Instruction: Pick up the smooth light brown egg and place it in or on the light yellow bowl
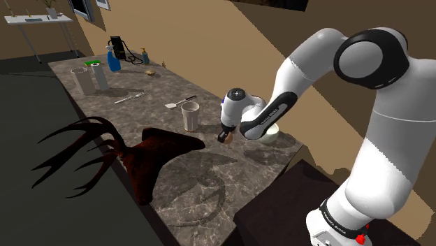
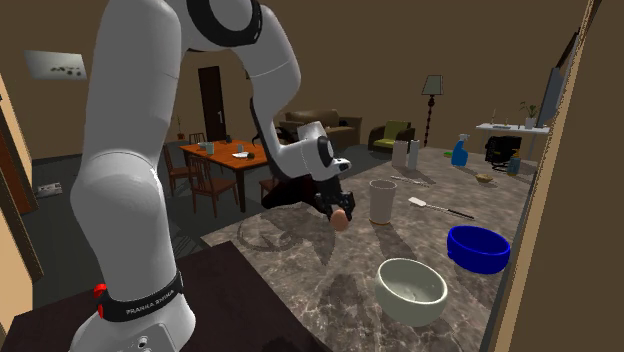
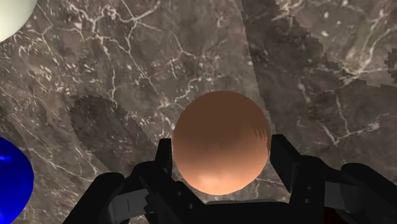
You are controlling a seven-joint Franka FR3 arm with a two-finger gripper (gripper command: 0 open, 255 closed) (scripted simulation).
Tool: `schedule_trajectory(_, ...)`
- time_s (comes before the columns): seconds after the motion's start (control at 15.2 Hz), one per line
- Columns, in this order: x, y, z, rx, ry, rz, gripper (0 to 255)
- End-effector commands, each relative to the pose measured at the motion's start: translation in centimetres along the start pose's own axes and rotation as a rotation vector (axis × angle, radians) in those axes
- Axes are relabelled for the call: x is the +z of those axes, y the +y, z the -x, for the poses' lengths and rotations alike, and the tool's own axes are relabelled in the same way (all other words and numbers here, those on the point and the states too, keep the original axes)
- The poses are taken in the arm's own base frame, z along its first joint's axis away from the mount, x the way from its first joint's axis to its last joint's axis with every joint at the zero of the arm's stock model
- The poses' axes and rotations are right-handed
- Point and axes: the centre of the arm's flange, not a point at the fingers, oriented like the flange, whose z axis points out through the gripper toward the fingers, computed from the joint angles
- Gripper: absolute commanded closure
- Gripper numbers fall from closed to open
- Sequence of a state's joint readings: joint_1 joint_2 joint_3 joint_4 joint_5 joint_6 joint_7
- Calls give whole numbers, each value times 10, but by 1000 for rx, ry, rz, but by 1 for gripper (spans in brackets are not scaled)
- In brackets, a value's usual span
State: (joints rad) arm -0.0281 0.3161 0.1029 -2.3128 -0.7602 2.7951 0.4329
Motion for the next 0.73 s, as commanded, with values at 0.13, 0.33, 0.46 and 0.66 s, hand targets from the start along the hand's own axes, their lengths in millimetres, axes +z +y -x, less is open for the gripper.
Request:
schedule_trajectory(0.13,-20,5,-4,0,0,0,255)
schedule_trajectory(0.33,-35,9,-7,0,0,0,255)
schedule_trajectory(0.46,-45,12,-9,0,0,0,255)
schedule_trajectory(0.66,-60,16,-12,0,0,0,255)
